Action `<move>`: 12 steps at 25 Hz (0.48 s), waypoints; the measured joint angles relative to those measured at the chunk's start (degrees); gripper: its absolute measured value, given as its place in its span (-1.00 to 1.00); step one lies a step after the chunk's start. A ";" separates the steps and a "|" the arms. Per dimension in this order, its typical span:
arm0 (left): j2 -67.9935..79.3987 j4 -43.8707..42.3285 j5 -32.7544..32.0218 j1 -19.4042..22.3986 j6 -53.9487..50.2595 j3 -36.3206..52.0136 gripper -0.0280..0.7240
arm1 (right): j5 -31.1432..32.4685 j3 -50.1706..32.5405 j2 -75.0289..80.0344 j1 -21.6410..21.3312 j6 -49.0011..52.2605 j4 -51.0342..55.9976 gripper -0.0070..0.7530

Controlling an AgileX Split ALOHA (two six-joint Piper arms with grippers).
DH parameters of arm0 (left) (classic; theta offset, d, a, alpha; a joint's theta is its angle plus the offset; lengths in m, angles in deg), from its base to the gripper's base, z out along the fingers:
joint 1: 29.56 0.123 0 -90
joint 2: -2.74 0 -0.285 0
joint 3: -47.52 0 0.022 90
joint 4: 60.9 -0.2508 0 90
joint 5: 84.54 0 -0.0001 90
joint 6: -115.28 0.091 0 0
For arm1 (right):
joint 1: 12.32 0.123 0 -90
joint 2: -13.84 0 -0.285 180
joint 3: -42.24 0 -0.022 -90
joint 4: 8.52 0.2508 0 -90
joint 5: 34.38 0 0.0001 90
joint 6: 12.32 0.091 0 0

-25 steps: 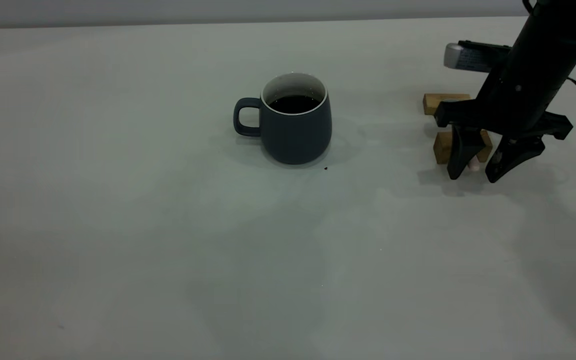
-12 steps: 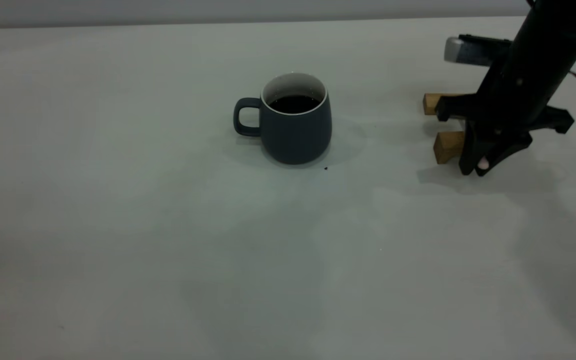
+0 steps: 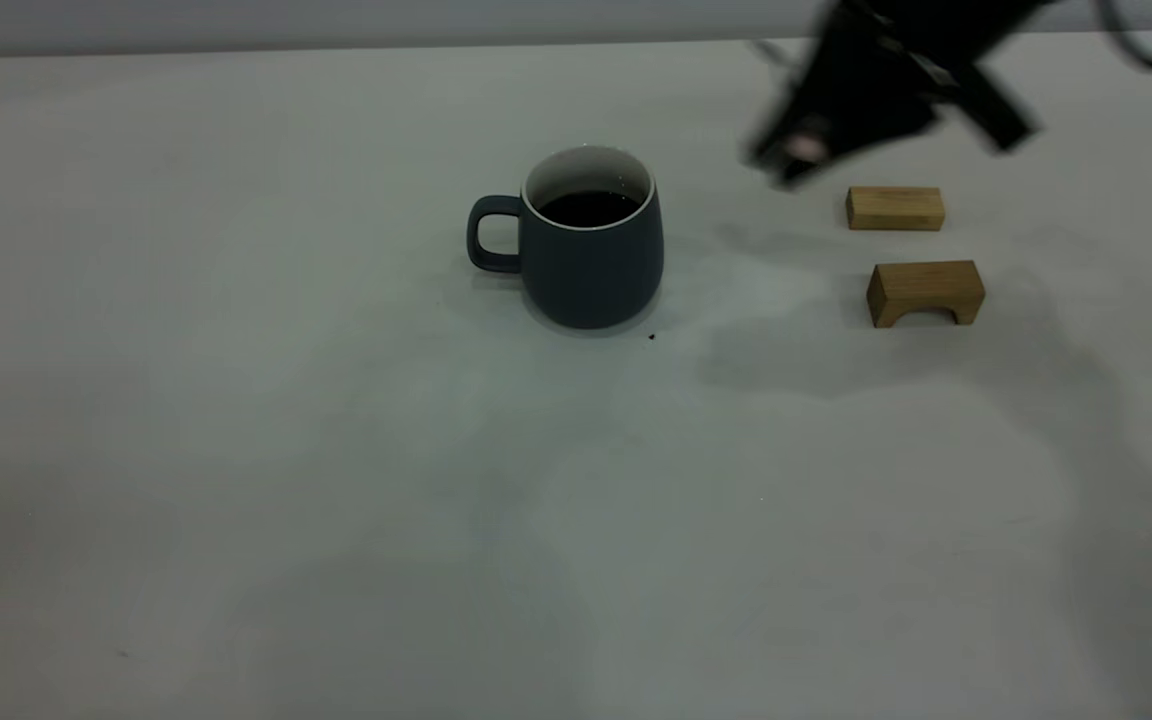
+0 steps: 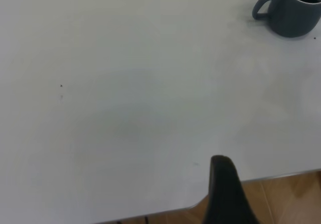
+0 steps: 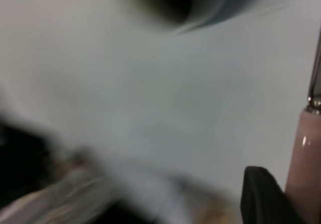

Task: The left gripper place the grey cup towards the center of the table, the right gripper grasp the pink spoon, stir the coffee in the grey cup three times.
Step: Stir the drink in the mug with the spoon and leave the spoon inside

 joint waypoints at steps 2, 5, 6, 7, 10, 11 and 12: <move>0.00 0.00 0.00 0.00 0.00 0.00 0.45 | 2.96 0.00 0.78 1.32 -2.05 8.76 -0.64; 0.00 0.00 0.00 0.00 0.00 0.00 0.45 | 6.95 0.00 2.28 2.56 -3.45 17.27 -0.64; 0.00 0.00 0.00 0.00 0.00 0.00 0.45 | 8.50 0.00 2.88 2.70 -3.65 19.83 -0.64; 0.00 0.00 0.00 0.00 0.00 0.00 0.45 | 10.04 0.00 3.49 2.77 -3.72 22.31 -0.64; 0.00 0.00 0.00 0.00 0.00 0.00 0.45 | 11.24 0.00 4.40 2.77 0.20 29.59 -0.64; 0.00 0.00 0.00 0.00 0.00 0.00 0.45 | 11.24 0.00 4.40 2.77 2.92 31.50 -0.64; 0.00 0.00 0.00 0.00 0.00 0.00 0.45 | 11.24 0.00 4.40 2.77 7.13 33.67 -0.64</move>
